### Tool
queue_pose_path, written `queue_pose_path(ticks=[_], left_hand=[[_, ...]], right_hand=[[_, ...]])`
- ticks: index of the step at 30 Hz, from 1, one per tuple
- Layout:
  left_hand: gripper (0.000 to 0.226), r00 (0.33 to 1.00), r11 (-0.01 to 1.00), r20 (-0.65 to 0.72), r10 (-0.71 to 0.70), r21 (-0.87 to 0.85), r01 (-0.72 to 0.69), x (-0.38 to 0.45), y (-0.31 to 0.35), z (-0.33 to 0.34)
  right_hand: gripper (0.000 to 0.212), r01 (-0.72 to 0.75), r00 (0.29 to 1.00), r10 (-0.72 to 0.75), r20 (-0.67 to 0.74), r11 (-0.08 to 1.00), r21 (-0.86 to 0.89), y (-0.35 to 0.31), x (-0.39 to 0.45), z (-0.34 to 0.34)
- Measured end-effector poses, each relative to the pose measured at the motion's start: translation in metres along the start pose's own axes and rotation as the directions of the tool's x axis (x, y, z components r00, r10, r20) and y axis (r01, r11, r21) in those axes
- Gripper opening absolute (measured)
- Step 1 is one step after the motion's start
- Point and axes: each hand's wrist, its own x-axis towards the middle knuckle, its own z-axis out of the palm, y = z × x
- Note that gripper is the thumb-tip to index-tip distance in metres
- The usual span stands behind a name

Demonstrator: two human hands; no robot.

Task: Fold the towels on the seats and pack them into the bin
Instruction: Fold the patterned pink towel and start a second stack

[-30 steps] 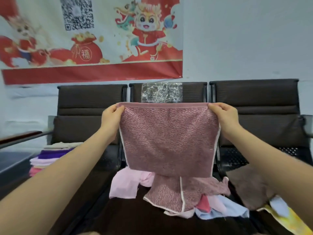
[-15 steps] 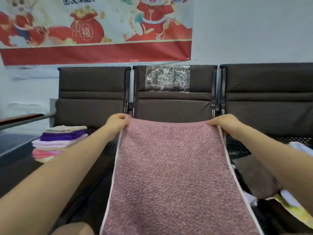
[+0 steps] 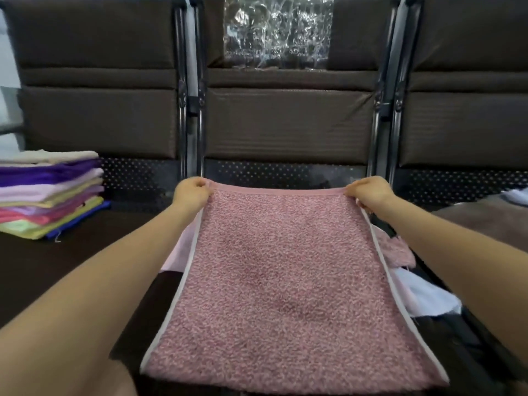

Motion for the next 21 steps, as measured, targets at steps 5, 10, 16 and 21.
queue_pose_path(ticks=[5, 10, 16, 21], left_hand=[[0.038, 0.996, 0.891, 0.078, 0.040, 0.449, -0.071, -0.014, -0.034, 0.022], [0.030, 0.962, 0.907, 0.211, 0.172, 0.347, -0.238, -0.059, 0.007, 0.022], [0.005, 0.789, 0.829, 0.494, 0.366, 0.213, -0.518, -0.154, 0.027, 0.011], [0.013, 0.649, 0.725, 0.674, 0.354, 0.240, -0.645, -0.198, -0.013, -0.002]], right_hand=[[0.050, 0.042, 0.997, -0.022, 0.073, 0.958, -0.284, 0.026, -0.003, 0.016], [0.033, 0.343, 0.939, -0.313, 0.142, 0.866, -0.364, -0.001, -0.054, 0.000], [0.015, 0.503, 0.820, -0.403, 0.405, 0.846, -0.176, -0.017, -0.163, 0.016], [0.017, 0.768, 0.543, -0.352, 0.763, 0.576, -0.280, 0.015, -0.222, 0.035]])
